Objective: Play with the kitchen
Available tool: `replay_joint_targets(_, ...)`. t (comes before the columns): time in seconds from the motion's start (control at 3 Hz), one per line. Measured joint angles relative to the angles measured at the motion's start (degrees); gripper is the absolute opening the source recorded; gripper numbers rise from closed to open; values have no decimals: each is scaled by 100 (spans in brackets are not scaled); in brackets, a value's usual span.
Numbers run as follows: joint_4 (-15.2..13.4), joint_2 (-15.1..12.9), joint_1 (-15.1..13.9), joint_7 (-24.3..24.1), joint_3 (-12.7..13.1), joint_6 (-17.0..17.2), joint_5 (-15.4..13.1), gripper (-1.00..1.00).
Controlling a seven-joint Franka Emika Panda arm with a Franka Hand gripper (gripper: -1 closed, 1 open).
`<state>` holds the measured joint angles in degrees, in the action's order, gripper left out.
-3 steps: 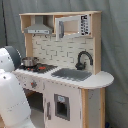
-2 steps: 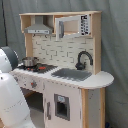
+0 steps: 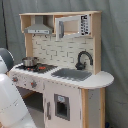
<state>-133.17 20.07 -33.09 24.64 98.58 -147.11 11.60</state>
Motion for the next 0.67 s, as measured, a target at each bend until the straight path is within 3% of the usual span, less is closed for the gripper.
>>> replay_joint_targets(0.67, 360, 381, -840, -137, 809, 82, 4, -100)
